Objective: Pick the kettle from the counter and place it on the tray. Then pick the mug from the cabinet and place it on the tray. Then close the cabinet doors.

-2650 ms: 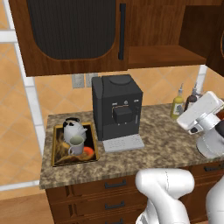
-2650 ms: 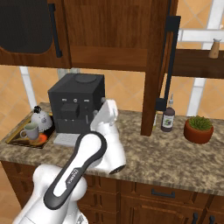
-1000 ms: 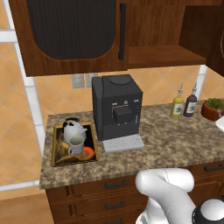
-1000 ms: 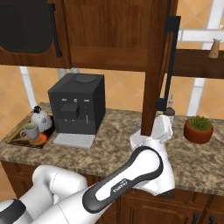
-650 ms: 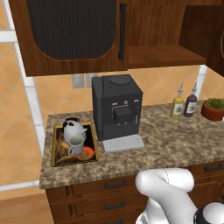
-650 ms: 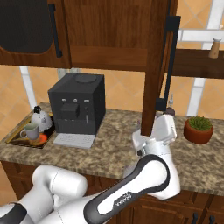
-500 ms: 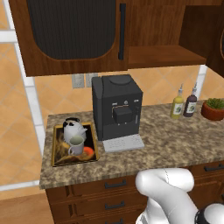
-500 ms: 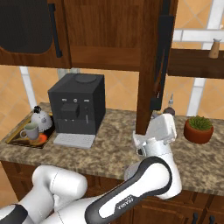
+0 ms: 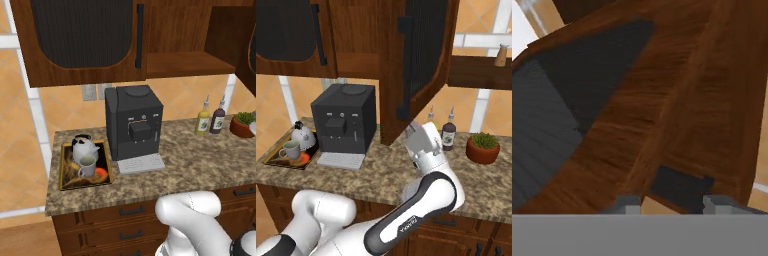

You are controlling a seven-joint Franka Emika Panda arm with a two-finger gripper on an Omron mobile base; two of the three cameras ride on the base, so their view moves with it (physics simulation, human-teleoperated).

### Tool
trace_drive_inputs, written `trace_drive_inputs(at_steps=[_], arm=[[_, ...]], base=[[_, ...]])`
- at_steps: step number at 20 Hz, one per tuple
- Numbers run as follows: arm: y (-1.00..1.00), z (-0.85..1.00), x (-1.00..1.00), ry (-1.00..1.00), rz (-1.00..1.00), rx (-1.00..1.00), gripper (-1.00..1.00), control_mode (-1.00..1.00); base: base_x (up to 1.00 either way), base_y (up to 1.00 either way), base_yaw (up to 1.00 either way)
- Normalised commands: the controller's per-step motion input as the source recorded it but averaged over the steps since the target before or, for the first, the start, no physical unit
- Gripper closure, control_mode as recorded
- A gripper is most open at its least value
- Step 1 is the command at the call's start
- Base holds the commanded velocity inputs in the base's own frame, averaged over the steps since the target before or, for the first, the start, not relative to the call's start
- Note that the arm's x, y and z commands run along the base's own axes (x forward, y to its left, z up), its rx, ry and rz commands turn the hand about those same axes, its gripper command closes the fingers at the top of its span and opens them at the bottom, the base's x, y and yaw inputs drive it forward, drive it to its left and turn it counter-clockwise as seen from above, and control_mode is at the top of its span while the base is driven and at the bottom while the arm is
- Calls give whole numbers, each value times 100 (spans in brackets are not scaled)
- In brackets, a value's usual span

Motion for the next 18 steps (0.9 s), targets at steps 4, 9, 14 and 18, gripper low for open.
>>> trace_drive_inputs(at_steps=[4,9,14,18], arm=[[60,53,1,-3,-7,-33,-100,-100],[72,51,15,2,-17,-24,-100,-100],[72,44,32,14,-25,-14,-100,-100],[63,45,42,20,-28,-8,-100,-100]], base=[[0,0,0],[0,0,0],[0,0,0],[0,0,0]])
